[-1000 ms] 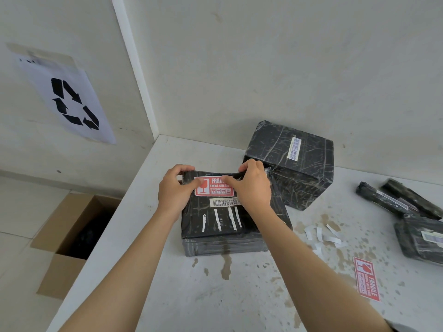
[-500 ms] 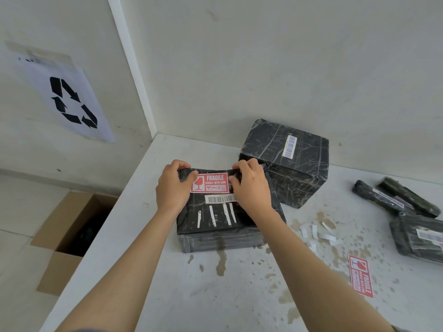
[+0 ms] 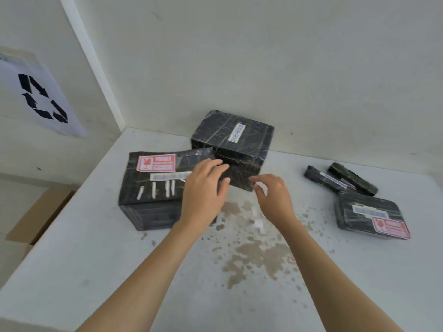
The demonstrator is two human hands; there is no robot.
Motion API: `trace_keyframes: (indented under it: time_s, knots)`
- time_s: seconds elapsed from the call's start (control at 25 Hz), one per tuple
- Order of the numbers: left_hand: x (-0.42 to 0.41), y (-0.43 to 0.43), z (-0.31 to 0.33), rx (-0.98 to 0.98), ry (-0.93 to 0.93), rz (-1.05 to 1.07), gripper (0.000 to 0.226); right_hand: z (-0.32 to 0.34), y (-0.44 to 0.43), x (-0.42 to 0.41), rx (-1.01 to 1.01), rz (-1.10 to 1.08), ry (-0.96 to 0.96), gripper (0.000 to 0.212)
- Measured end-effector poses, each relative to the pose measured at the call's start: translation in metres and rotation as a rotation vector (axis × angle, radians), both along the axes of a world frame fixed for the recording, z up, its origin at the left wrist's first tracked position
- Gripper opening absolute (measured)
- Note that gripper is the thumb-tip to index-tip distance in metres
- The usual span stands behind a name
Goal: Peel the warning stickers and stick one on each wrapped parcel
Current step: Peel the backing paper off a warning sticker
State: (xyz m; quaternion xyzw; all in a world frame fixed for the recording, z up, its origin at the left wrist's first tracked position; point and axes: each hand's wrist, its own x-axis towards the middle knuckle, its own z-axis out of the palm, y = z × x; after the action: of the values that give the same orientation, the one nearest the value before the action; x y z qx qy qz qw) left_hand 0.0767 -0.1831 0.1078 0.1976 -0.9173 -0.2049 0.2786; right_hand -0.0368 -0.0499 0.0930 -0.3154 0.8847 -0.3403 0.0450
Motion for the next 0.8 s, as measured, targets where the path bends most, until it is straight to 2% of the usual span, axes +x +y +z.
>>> trace_keyframes:
  time_s: [0.16,0.24,0.32,0.44,0.6,0.68,0.8]
  knots:
    - [-0.015,0.073,-0.037,0.061,0.012,-0.089,0.025,-0.037,0.083,-0.017,0.095,-0.092,-0.165,0.024]
    - [-0.020,0.100,-0.063,0.086,-0.067,-0.133,0.024,-0.060,0.116,-0.022,0.193,-0.147,-0.220,0.027]
    - [-0.021,0.121,-0.087,0.149,-0.203,-0.158,0.025,-0.078,0.141,-0.025,0.311,-0.136,-0.247,0.037]
    - [-0.024,0.150,-0.114,0.233,-0.361,-0.184,0.029,-0.094,0.162,-0.025,0.438,0.002,-0.237,0.069]
    - [-0.033,0.167,-0.133,0.339,-0.436,-0.143,0.034,-0.107,0.163,-0.029,0.457,0.079,-0.138,0.080]
    - [-0.042,0.170,-0.135,0.461,-0.428,-0.111,0.037,-0.112,0.160,-0.032,0.395,0.052,-0.150,0.065]
    - [-0.056,0.175,-0.129,0.651,-0.371,-0.009,0.032,-0.110,0.163,-0.035,0.223,0.001,-0.219,0.018]
